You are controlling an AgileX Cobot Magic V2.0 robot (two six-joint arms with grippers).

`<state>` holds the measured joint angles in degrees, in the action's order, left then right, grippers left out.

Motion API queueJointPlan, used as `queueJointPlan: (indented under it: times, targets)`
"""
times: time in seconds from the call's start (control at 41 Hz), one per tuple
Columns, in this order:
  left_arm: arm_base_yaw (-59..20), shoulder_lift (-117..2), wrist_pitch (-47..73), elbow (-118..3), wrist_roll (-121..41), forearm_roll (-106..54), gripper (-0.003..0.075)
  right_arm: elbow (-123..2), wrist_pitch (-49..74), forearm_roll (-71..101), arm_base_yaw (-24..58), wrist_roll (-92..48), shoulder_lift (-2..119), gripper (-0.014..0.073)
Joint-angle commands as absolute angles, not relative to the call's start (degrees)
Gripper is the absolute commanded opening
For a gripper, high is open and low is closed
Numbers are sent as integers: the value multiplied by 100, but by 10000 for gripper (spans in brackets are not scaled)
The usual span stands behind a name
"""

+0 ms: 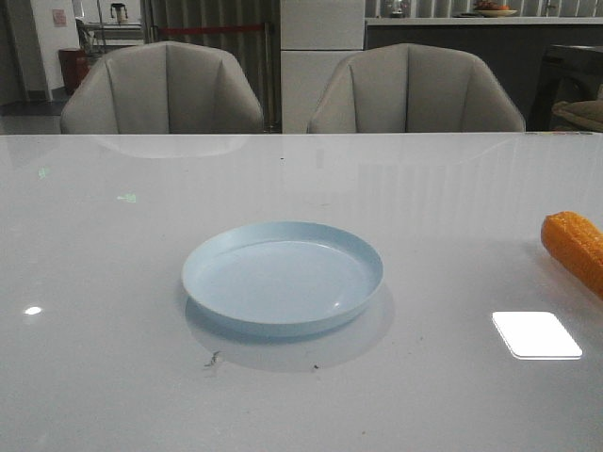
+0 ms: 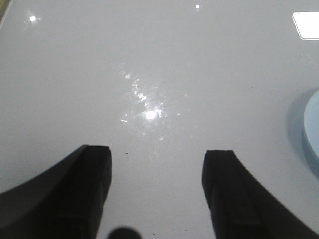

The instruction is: Place corn on plate with both arms

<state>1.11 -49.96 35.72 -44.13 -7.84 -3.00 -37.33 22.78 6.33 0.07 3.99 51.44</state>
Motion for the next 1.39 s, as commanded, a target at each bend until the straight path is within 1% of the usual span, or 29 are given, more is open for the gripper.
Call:
queueJointPlan:
  times: [0.0,0.098,0.244,0.61,0.806,0.928,1.074,1.367]
  targets:
    - [124,-4857,3061,-4546,-765,-366,452,-3958,1824,567,-24,380,5131,562]
    - [124,-4845,3095,-4557,-765,-520,452,-4136,1970,567,-24,380,5335,562]
    - [124,-4879,3143,-4557,-765,-796,452,-4801,2645,567,-24,380,6050,562]
    - [124,-4879,3173,-4557,-765,-1232,452,-7431,4826,417,-24,380,8590,562]
    - [124,-4879,3179,-4557,-765,-1368,452,-8521,5521,159,-24,374,9677,562]
    - [124,-4879,3179,-4557,-765,-1434,452,-8846,5807,153,-24,317,10178,562]
    - [124,-4879,3183,-4557,-765,-1434,452,-8872,6001,153,-24,290,10664,562]
    - [124,-4879,3193,-4557,-765,-1434,452,-8859,5994,135,-24,290,11128,562]
